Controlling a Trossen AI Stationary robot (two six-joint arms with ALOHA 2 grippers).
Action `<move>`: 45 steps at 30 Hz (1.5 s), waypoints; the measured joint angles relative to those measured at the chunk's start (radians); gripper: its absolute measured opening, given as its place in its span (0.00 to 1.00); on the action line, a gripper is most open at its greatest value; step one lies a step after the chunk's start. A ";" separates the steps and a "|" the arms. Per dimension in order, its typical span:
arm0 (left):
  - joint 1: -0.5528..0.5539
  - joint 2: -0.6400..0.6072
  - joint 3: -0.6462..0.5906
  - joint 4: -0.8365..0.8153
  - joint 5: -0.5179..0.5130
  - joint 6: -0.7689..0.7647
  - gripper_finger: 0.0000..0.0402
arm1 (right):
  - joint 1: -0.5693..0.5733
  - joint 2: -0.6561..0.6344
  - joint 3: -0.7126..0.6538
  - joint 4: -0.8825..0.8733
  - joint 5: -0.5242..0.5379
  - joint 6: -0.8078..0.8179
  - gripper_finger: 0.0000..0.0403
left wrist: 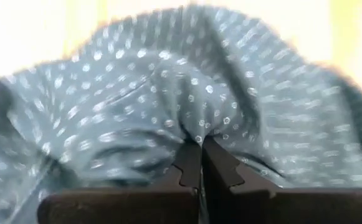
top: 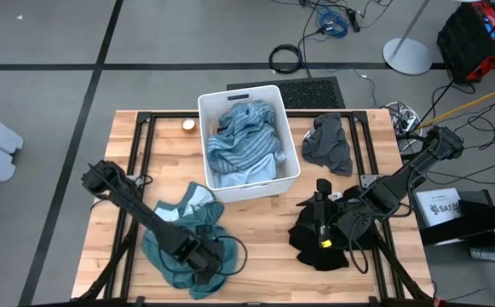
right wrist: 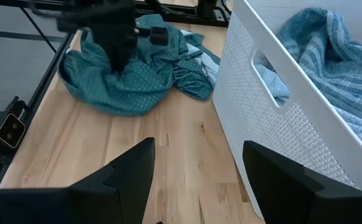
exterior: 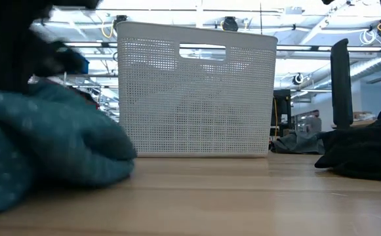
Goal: Sort clothes
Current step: Put the green shirt into the white laundry bin
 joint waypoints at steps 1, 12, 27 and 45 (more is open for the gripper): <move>0.005 0.000 0.024 -0.006 -0.001 0.024 0.01 | 0.000 0.000 0.000 0.000 0.000 0.000 0.57; 0.026 -0.001 0.373 -0.257 -0.181 0.239 0.01 | 0.000 0.000 0.000 0.000 0.000 0.000 0.57; 0.034 -0.004 0.787 -0.339 -0.491 0.443 0.00 | 0.000 0.008 0.000 0.017 -0.118 0.006 0.57; 0.060 -0.004 0.862 -0.383 -0.510 0.469 0.00 | -0.011 0.133 0.022 0.169 -0.151 -0.296 0.57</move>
